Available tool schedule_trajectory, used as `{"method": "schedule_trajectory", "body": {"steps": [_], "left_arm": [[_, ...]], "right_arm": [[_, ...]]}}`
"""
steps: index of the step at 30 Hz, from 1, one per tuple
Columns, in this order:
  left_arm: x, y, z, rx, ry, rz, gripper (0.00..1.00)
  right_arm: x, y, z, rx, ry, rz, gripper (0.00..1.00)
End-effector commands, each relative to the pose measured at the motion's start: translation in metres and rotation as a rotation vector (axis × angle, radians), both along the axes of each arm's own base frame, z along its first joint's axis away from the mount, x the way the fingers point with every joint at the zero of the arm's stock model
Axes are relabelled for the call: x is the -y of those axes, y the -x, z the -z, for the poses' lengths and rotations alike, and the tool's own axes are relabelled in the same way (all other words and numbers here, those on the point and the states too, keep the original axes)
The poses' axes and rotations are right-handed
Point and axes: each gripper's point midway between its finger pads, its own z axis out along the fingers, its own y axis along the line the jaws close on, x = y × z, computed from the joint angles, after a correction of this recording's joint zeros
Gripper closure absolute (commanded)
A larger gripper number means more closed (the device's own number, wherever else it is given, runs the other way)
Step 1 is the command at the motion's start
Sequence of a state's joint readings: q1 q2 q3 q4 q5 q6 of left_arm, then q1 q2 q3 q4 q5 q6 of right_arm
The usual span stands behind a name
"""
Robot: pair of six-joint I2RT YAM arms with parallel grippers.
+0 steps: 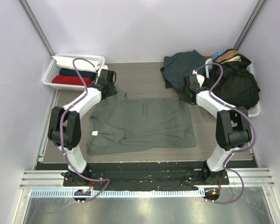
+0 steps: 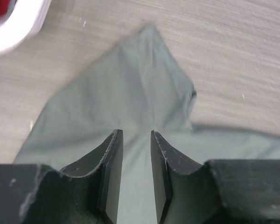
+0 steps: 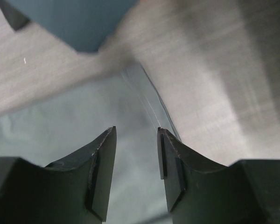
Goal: Roll the t-shirts
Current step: Fold the T-shirt at the center of the board.
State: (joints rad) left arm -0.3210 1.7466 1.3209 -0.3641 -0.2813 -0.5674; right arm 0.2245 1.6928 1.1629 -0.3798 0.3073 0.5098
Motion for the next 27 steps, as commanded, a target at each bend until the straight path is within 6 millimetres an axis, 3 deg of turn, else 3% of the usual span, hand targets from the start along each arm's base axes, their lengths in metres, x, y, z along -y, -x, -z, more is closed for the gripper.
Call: {"method": "schedule_trajectory", "body": {"steps": [1,6,16,21,25,27], "left_arm": [[0.000,-0.047,-0.024,0.106,-0.066,0.013,0.66],[-0.002,-0.070,-0.004,0.080,-0.045,0.015,0.65],[-0.011,-0.089,0.003,0.088,-0.017,0.010,0.65],[-0.015,-0.096,0.001,0.109,-0.001,0.007,0.65],[-0.013,-0.104,0.007,0.119,0.009,0.012,0.64],[-0.012,-0.107,0.019,0.098,0.007,0.018,0.62]], "right_arm": [[-0.001,-0.049,-0.026,0.135,-0.004,0.011,0.52],[0.004,-0.062,-0.011,0.120,0.002,0.024,0.51],[0.008,-0.075,0.021,0.081,0.004,0.034,0.53],[0.011,-0.075,0.036,0.056,0.023,0.043,0.66],[0.011,-0.076,0.039,0.051,0.019,0.046,0.79],[0.011,-0.076,0.035,0.057,0.019,0.046,0.79]]}}
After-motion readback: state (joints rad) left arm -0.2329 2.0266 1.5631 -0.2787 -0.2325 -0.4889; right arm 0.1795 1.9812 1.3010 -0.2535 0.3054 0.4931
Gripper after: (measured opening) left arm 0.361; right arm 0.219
